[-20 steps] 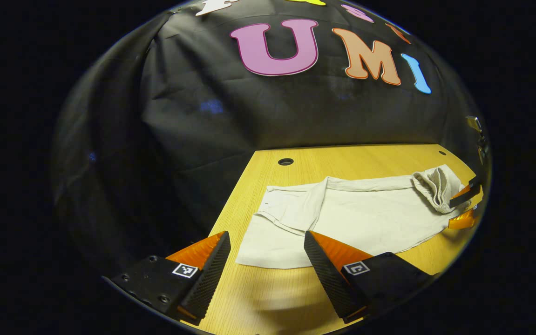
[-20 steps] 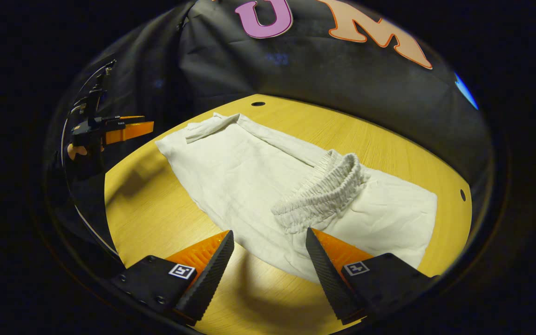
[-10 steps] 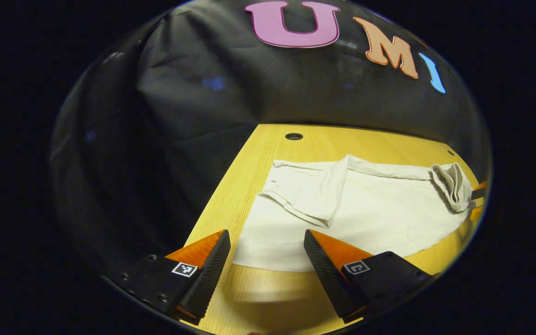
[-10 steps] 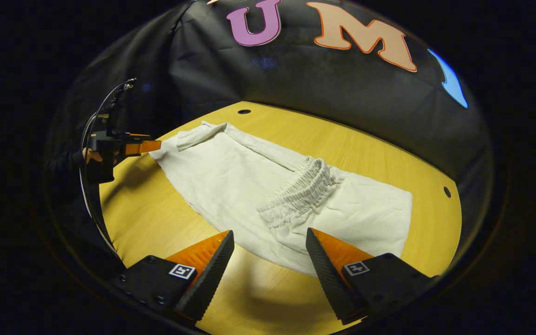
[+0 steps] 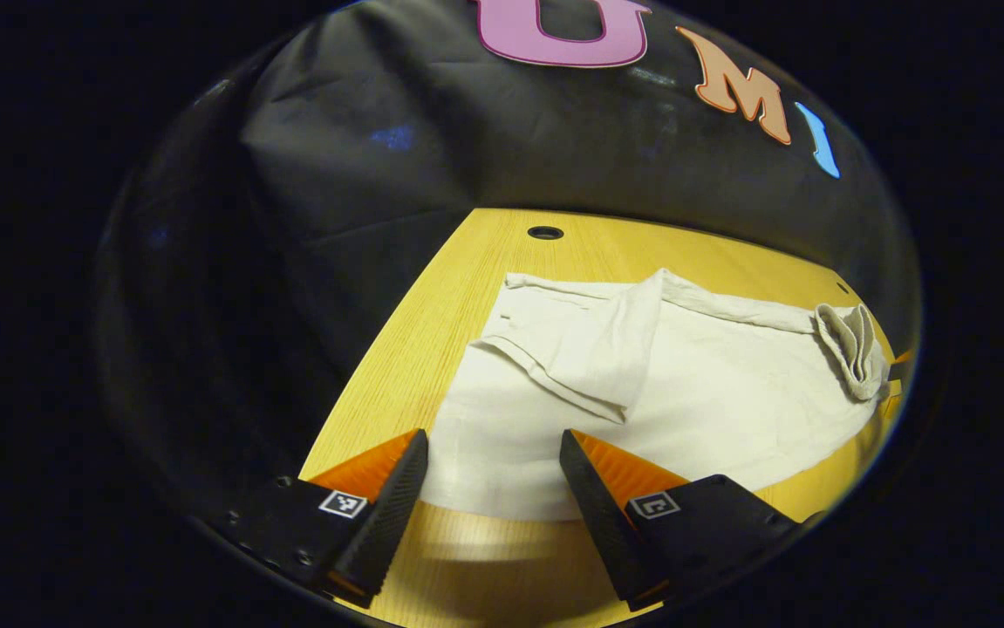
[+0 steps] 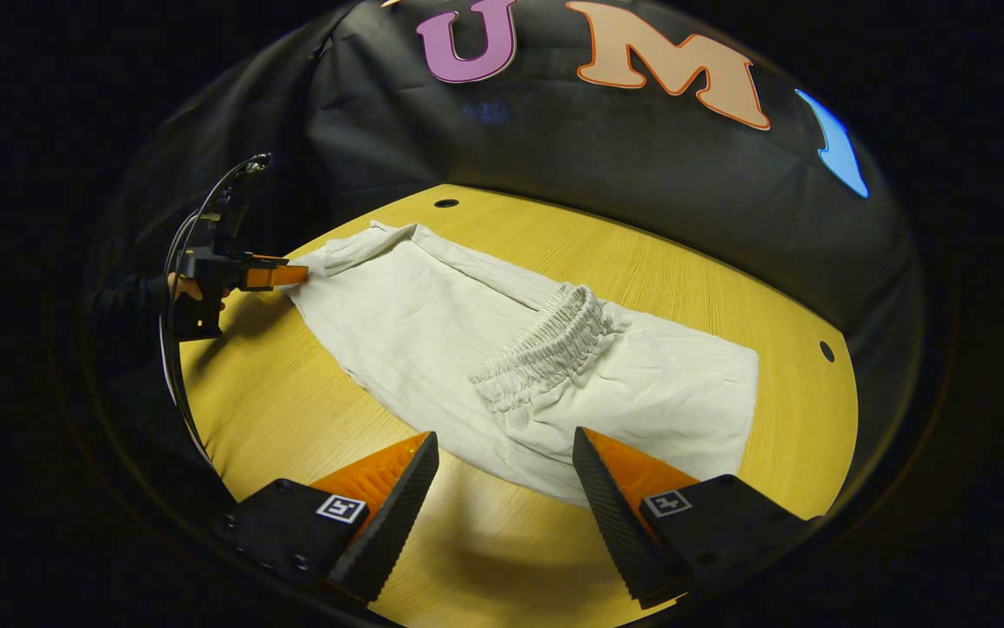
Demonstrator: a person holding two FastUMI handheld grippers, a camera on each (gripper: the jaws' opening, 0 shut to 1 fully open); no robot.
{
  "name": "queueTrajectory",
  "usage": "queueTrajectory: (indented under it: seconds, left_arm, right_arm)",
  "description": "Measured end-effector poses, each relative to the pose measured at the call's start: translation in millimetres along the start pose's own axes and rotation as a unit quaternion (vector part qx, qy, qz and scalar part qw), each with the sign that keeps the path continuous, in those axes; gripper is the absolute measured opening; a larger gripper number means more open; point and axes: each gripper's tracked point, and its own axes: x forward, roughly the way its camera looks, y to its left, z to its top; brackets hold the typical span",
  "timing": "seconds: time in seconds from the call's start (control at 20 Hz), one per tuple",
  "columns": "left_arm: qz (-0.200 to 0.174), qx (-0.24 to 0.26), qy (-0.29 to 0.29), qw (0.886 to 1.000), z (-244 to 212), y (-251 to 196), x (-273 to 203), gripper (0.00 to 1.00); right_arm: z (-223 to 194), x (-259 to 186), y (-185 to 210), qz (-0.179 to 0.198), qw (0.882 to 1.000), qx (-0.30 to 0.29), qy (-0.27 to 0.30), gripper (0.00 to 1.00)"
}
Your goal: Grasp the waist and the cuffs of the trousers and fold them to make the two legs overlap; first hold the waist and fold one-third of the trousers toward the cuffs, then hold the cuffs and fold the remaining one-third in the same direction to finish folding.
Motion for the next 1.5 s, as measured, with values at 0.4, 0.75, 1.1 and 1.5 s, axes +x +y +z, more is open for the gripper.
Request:
queueTrajectory:
  seconds: [0.4, 0.75, 1.1, 1.5]
  left_arm:
    - [-0.027, -0.022, 0.003, 0.999, 9.6, 26.3, -6.7, 0.20]
    - [0.010, -0.114, -0.010, 0.993, 34.3, 32.6, -10.4, 0.00]
    - [-0.020, -0.112, -0.076, 0.991, 105.2, -15.4, -43.7, 0.00]
    - [-0.062, -0.089, -0.112, 0.988, 155.5, -91.5, -68.3, 0.00]
  right_arm:
    - [-4.7, -8.0, -7.3, 0.005, 1.000, 0.014, -0.002, 0.97]
    - [-7.2, -25.3, -33.5, 0.002, 1.000, 0.012, -0.011, 0.97]
    - [-1.1, -41.9, -54.1, 0.014, 0.999, 0.024, -0.034, 0.97]
    - [2.2, -69.7, -82.7, 0.015, 0.997, 0.040, -0.066, 0.99]
